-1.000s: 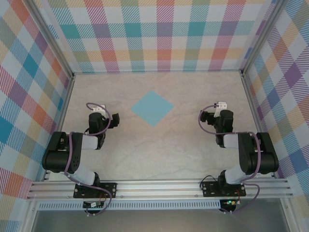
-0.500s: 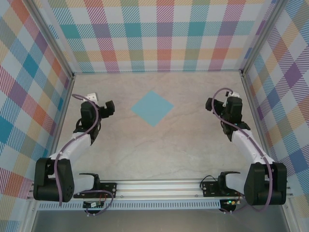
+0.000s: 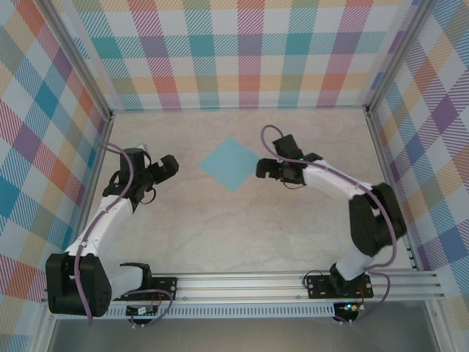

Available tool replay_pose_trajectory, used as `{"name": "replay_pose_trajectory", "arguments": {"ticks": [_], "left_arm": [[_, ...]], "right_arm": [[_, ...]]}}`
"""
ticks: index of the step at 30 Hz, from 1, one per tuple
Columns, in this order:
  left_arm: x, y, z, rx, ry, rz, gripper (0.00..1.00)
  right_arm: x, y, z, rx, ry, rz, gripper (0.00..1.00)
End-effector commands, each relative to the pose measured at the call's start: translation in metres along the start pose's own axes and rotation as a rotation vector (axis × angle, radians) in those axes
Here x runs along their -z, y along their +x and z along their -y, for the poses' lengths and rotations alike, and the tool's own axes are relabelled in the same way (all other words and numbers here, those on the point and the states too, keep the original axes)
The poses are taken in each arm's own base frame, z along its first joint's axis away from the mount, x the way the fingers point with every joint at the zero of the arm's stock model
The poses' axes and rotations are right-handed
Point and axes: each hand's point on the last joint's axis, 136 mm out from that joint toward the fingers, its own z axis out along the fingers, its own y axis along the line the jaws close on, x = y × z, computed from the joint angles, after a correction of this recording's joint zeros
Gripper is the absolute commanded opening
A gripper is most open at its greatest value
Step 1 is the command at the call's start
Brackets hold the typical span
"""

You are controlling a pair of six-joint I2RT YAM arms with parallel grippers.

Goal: Fold a paper plane with a square sheet of paper (pick it up from the middle)
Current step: Move the square sheet of paper to the center of the table.

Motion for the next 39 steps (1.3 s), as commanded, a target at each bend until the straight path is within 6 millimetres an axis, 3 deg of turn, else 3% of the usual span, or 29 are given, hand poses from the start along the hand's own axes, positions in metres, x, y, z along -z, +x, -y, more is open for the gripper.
{"name": "replay_pose_trajectory", "arguments": {"ticks": [1, 4, 12, 18, 25, 30, 36, 39], "left_arm": [[0.003, 0.016, 0.003, 0.023, -0.009, -0.106, 1.00], [0.000, 0.021, 0.001, 0.019, -0.012, -0.128, 1.00], [-0.003, 0.024, -0.002, 0.011, -0.025, -0.144, 1.00], [-0.002, 0.025, -0.001, 0.011, -0.026, -0.150, 1.00], [-0.003, 0.030, 0.000, 0.018, -0.017, -0.171, 1.00], [-0.004, 0.032, 0.000, 0.019, -0.022, -0.180, 1.00], [-0.006, 0.035, -0.001, 0.022, -0.029, -0.191, 1.00], [-0.007, 0.035, -0.001, 0.022, -0.031, -0.193, 1.00]], "right_arm": [[-0.019, -0.007, -0.023, 0.068, 0.050, -0.031, 1.00], [-0.048, -0.026, -0.037, 0.097, 0.073, -0.046, 0.96], [-0.099, -0.073, -0.014, 0.083, 0.359, 0.000, 0.91], [-0.122, -0.074, -0.007, 0.095, 0.451, -0.053, 0.91], [-0.108, -0.044, 0.015, 0.097, 0.510, -0.133, 0.92], [-0.077, -0.009, 0.040, 0.085, 0.540, -0.170, 0.93], [-0.037, 0.050, 0.074, 0.064, 0.574, -0.213, 0.94], [-0.025, 0.058, 0.079, 0.059, 0.570, -0.215, 0.94]]}}
